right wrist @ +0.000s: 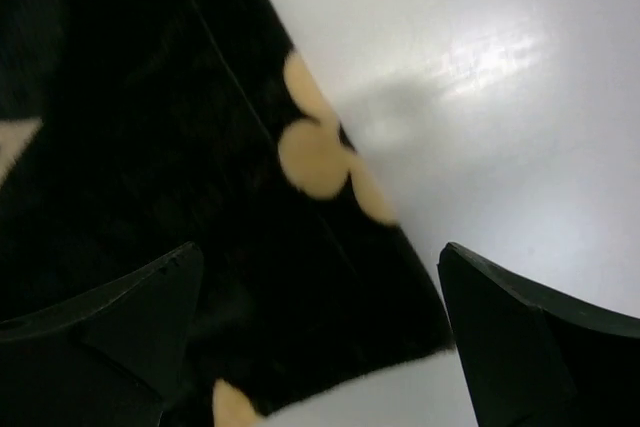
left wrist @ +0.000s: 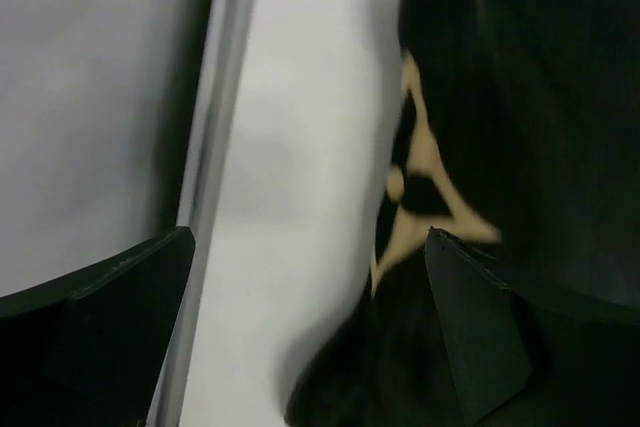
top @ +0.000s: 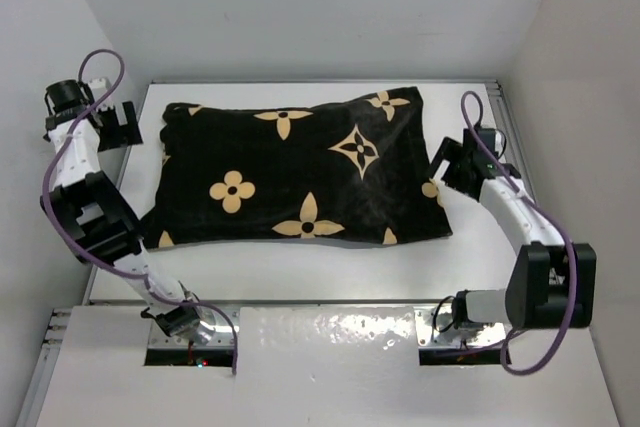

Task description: Put the pillow into the pillowcase

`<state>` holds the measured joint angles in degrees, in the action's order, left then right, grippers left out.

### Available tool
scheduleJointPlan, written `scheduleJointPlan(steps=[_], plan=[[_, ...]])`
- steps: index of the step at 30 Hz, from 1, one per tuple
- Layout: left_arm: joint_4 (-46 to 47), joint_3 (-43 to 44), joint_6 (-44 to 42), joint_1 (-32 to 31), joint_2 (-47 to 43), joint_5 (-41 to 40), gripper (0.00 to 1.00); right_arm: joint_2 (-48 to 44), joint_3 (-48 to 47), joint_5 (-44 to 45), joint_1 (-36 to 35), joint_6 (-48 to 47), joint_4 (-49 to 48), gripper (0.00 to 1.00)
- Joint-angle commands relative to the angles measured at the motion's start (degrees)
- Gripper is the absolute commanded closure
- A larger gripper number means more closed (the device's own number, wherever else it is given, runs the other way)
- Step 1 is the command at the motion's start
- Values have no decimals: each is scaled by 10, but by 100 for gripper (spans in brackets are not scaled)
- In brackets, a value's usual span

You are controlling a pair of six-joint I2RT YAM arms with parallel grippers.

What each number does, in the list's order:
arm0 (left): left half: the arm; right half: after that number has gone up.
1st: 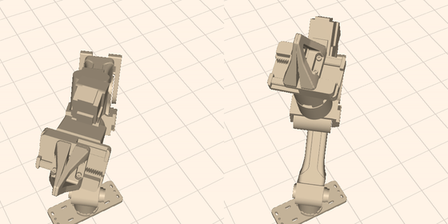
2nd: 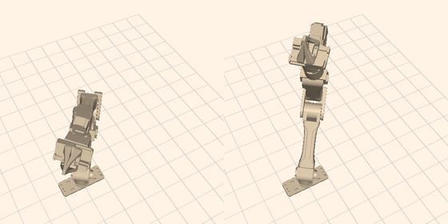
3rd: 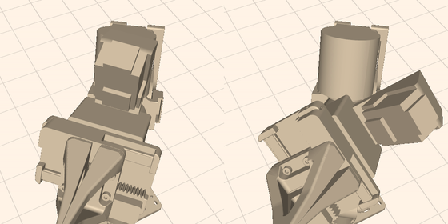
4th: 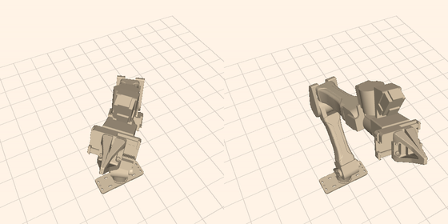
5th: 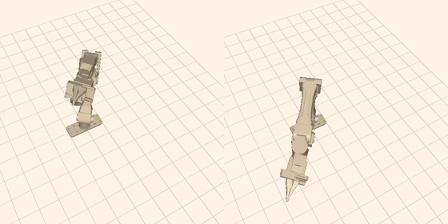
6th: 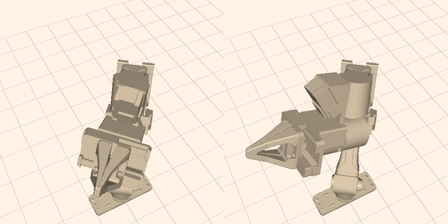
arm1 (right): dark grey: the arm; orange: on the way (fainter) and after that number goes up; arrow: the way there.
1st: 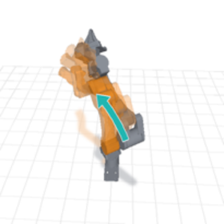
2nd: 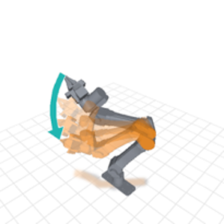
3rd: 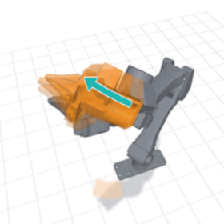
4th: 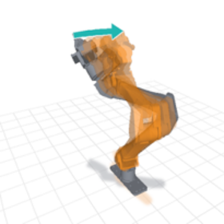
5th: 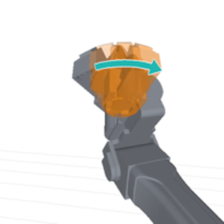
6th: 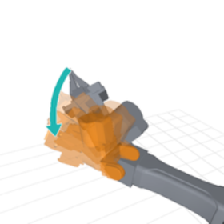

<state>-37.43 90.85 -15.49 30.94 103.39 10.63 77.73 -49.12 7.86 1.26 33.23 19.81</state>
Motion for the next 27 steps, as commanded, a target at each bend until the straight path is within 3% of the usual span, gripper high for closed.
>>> scheduleJointPlan(steps=[1,9,18,27], plan=[[-82,-42,-66,4,-76,36,0,-79,6,-11,-8,17,45,1],[-110,-149,-107,7,-263,18,0,-218,-18,27,-8,22,191,1],[-145,-156,-104,6,-317,32,0,-340,2,39,-8,43,230,1],[-155,-170,-108,3,-341,37,0,-337,-11,73,-8,71,290,1]])
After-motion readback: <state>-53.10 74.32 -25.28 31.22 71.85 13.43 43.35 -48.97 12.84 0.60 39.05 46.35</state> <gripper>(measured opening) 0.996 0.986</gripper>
